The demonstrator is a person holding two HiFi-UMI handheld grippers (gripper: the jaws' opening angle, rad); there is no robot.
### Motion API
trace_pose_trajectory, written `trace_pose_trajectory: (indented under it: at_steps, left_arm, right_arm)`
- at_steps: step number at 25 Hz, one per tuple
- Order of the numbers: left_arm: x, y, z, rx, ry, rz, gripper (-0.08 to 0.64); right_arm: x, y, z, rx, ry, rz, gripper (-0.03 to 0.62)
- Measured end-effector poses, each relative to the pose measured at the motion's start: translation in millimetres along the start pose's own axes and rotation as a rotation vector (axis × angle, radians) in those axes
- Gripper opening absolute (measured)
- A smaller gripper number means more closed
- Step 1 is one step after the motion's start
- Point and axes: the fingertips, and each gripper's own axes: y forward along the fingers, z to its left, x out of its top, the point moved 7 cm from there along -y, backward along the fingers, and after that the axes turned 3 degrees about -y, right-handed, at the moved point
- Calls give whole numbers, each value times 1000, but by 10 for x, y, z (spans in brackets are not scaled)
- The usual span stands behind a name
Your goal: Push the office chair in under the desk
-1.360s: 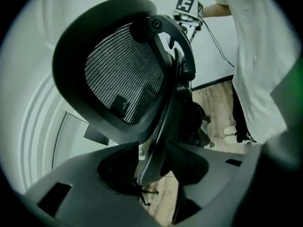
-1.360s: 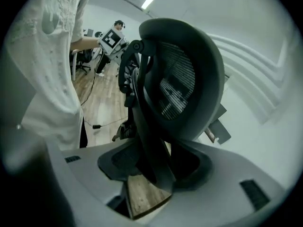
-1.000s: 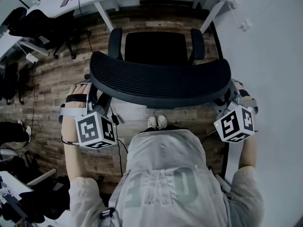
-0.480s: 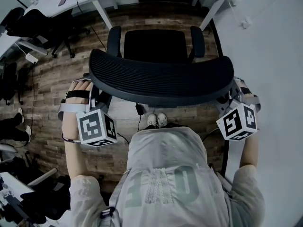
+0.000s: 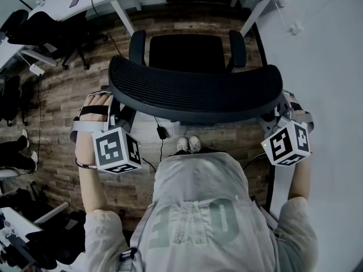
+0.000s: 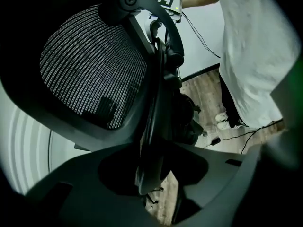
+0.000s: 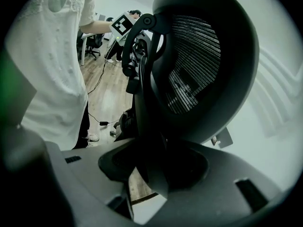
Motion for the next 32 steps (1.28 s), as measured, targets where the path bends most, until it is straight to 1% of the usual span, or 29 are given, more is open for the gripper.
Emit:
trace_pose_trajectory:
  at_steps: [7, 14, 18, 21, 29, 32]
  left_arm:
    - [-34, 155, 170, 6, -2, 4, 180]
    - [-119, 342, 360, 5, -19, -4, 181]
    - [-216, 490, 532, 7, -27, -13, 180]
    - [-322, 608, 667, 18, -30, -2, 179]
    - [-492, 955, 1045, 24, -48, 13, 179]
    - [-556, 1113, 1218, 42, -55, 19, 179]
  right_arm:
    - [1, 172, -189, -3, -7, -7, 183]
    - [19, 450, -483, 6, -17, -6, 183]
    - [82, 639, -685, 0, -17, 0, 183]
    - [158, 805, -813, -5, -11, -8, 183]
    - [252, 1172, -1208, 28, -10, -28, 179]
    - [277, 1353, -1398, 30, -15, -40, 178]
